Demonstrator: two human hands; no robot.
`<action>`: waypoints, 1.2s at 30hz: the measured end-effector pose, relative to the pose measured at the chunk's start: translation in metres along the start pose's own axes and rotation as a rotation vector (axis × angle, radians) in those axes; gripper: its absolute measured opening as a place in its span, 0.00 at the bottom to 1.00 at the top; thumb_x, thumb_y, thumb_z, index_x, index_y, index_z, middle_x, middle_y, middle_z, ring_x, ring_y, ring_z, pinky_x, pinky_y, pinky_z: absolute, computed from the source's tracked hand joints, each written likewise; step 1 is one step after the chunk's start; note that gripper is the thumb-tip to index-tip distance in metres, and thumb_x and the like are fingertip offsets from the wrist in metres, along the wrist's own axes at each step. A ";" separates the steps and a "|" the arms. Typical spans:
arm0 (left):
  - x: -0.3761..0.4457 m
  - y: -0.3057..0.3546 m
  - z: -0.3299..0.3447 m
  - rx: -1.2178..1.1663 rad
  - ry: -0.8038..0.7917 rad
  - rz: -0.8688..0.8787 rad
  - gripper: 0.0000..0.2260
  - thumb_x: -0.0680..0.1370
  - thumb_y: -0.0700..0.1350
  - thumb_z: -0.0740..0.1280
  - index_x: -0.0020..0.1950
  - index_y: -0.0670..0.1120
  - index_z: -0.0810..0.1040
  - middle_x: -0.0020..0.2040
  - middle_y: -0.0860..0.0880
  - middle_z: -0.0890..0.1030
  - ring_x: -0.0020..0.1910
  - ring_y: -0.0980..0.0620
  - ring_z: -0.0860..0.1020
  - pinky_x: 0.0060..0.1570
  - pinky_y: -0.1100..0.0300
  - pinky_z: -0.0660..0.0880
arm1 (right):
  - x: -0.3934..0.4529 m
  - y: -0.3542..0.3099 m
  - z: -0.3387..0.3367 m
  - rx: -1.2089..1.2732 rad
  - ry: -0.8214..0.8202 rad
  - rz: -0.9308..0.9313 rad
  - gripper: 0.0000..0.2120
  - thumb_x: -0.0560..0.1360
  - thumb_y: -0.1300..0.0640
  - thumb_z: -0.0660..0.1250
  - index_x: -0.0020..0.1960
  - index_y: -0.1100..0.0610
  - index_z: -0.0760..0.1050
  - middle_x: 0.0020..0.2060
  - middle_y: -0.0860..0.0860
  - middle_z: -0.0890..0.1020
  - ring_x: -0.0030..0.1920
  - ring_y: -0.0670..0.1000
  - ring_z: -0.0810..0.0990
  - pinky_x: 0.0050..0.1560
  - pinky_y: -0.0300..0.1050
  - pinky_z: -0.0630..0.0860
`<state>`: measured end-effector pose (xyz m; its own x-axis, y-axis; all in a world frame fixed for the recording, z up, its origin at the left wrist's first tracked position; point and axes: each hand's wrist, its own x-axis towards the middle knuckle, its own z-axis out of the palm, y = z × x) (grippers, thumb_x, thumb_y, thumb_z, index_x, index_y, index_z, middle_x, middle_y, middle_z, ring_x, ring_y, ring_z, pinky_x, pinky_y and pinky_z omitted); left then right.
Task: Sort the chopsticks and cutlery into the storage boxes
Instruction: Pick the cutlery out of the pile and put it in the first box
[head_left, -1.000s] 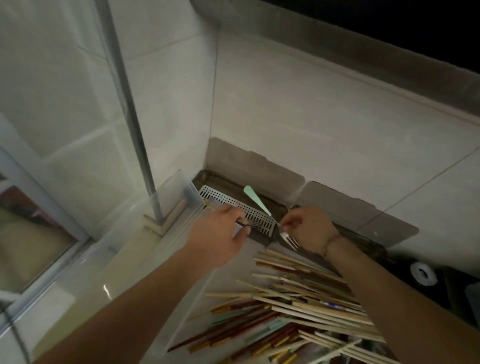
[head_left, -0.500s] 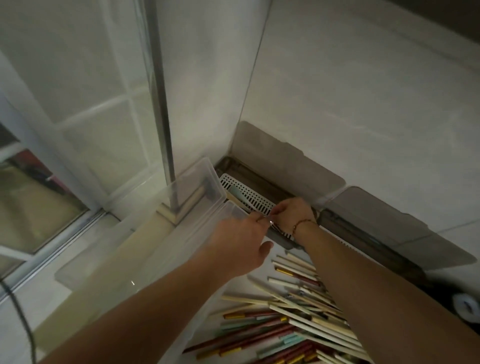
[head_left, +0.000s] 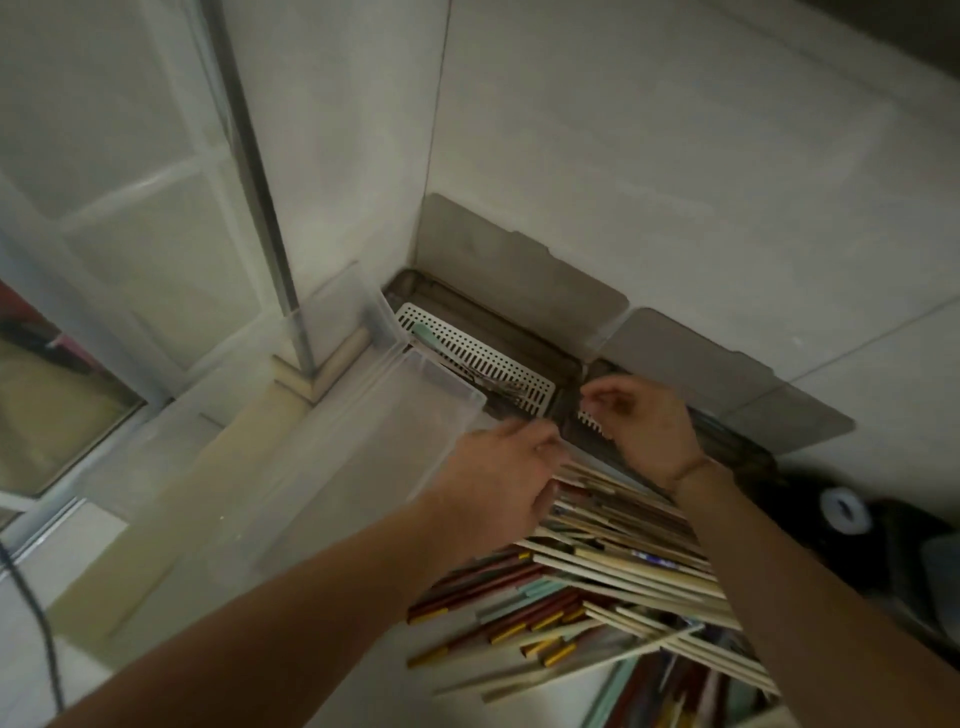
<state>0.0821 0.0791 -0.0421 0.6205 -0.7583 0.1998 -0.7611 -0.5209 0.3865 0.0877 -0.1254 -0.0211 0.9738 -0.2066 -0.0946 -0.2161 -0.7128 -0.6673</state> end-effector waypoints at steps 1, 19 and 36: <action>-0.005 0.008 0.011 -0.012 -0.023 0.060 0.15 0.75 0.50 0.65 0.61 0.50 0.77 0.61 0.49 0.76 0.55 0.48 0.76 0.49 0.53 0.77 | -0.020 0.015 -0.011 -0.026 0.020 0.020 0.09 0.73 0.63 0.71 0.44 0.49 0.81 0.40 0.48 0.84 0.41 0.46 0.82 0.46 0.41 0.77; -0.052 0.114 0.094 0.137 -0.487 0.300 0.27 0.81 0.57 0.57 0.78 0.55 0.51 0.80 0.52 0.46 0.78 0.46 0.43 0.73 0.39 0.36 | -0.282 0.149 0.021 -0.642 0.148 0.424 0.29 0.70 0.36 0.55 0.69 0.44 0.66 0.68 0.51 0.71 0.66 0.63 0.70 0.57 0.63 0.73; -0.069 0.134 0.084 0.291 -0.458 0.282 0.21 0.80 0.52 0.57 0.73 0.51 0.63 0.78 0.48 0.55 0.77 0.43 0.50 0.71 0.36 0.33 | -0.235 0.135 -0.018 -0.520 0.091 0.511 0.15 0.76 0.40 0.60 0.61 0.41 0.74 0.63 0.44 0.72 0.66 0.52 0.63 0.65 0.49 0.64</action>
<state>-0.0787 0.0285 -0.0795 0.2919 -0.9405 -0.1740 -0.9448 -0.3118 0.1006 -0.1717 -0.1854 -0.0755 0.7378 -0.6371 -0.2229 -0.6691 -0.7338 -0.1173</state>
